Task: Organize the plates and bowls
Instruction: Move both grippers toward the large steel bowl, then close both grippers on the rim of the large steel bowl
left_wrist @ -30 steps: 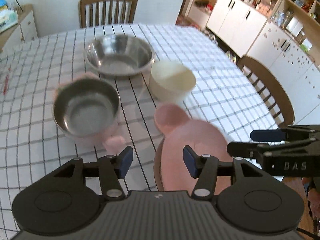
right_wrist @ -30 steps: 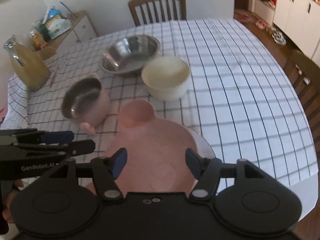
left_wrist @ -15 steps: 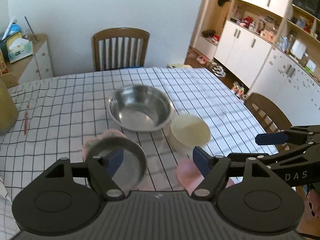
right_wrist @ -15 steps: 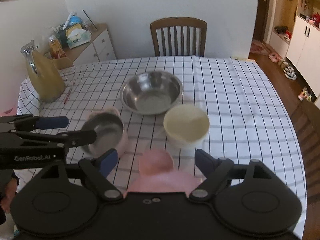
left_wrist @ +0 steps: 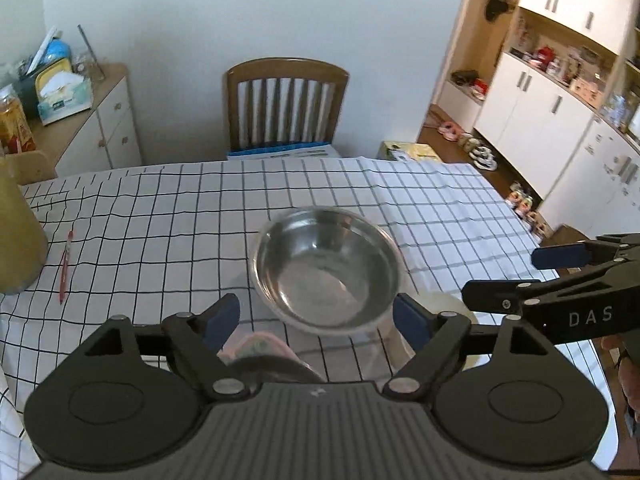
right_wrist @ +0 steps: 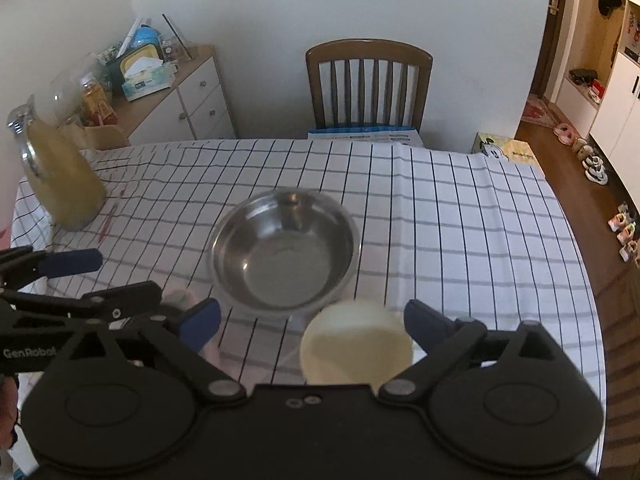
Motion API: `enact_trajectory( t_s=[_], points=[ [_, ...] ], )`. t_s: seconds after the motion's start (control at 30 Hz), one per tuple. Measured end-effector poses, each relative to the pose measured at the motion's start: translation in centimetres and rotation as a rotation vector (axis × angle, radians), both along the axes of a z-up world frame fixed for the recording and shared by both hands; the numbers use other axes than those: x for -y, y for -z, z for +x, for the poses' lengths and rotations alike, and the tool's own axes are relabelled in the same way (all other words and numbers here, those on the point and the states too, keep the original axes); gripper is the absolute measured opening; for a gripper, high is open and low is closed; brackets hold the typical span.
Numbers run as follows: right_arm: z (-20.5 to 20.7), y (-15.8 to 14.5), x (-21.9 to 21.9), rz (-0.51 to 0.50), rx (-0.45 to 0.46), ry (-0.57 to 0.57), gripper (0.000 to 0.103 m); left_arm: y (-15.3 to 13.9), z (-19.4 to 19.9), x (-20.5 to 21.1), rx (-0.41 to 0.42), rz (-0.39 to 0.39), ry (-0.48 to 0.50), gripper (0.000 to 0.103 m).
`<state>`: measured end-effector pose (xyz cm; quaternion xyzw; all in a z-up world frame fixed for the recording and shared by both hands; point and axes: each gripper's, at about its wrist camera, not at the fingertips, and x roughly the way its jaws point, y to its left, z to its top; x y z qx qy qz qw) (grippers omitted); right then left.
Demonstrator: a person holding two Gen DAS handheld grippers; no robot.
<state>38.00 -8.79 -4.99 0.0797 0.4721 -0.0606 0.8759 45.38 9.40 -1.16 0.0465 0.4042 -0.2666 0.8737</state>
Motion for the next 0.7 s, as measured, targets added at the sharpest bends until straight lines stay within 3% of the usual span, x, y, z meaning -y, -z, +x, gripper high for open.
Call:
enact_trajectory(
  t_s=[0.27,0.47,0.7],
  points=[
    [5.3,2.2,2.1,-0.020,-0.011,-0.030,0.103,1.9,5.1,2.1,-0.022,0.050,-0.082,0.088],
    [8.3,4.8,3.5,-0.013,-0.051,-0.048,0.102,4.5,8.4,2.8,-0.093,0.061,-0.150,0.088],
    [11.4,8.1,5.5,0.030,-0.126,-0.005,0.093,8.0,12.2,3.9,-0.187,0.085,-0.181,0.088]
  ],
)
